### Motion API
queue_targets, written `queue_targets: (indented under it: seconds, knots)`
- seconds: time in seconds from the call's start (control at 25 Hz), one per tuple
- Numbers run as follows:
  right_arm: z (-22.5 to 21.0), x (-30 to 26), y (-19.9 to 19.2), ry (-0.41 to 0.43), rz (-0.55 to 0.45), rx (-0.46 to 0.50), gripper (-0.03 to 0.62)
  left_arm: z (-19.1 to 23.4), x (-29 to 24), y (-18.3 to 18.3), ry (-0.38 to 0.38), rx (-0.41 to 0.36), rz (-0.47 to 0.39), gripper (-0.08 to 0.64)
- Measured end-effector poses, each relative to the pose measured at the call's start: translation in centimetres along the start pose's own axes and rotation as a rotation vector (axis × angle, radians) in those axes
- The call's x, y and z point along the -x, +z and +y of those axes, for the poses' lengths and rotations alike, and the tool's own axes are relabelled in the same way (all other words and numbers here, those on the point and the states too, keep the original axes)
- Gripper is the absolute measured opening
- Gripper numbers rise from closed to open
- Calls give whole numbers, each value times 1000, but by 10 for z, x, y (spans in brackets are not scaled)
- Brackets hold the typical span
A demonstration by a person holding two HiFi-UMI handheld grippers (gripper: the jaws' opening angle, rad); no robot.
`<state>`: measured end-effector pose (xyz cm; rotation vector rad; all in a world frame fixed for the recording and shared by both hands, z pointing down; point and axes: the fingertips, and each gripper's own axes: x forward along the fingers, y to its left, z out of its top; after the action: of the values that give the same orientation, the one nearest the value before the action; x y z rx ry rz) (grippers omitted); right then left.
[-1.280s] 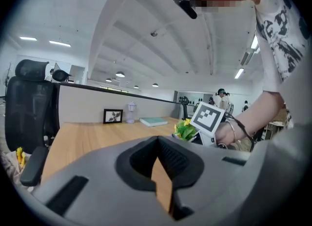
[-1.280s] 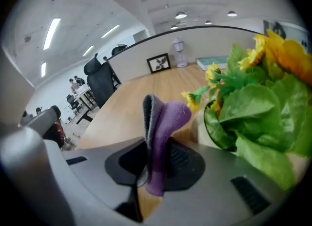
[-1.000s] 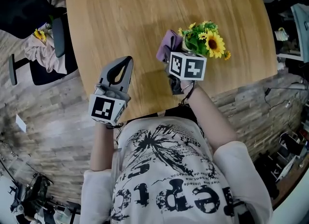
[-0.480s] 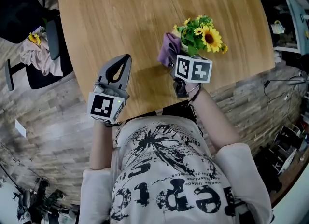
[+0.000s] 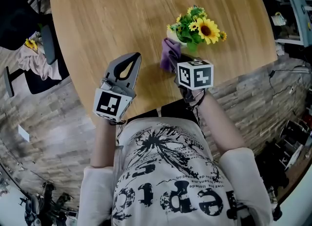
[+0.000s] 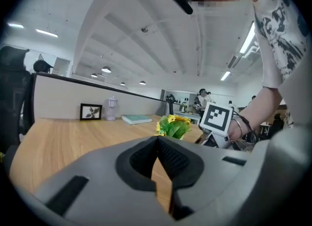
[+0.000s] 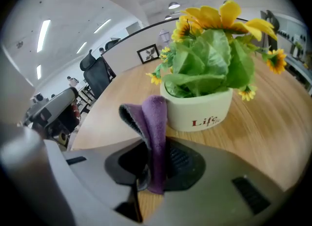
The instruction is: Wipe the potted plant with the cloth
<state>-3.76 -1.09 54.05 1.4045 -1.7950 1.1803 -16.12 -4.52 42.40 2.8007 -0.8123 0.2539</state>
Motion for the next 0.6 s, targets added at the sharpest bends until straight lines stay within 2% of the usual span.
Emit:
queue_targets:
  seconds: [0.12, 0.36, 0.56, 0.6]
  knots:
    - [-6, 6, -11, 19, 32, 47, 81, -10, -11, -3, -25, -6, 9, 3]
    - [-22, 18, -28, 64, 79, 65, 84, -25, -32, -7, -40, 10, 22, 3]
    - [-50, 39, -40, 45, 108, 120, 84, -37, -54, -16, -71, 29, 60, 5]
    - [-58, 45, -40, 32, 102, 132, 83, -40, -59, -19, -84, 30, 71, 24]
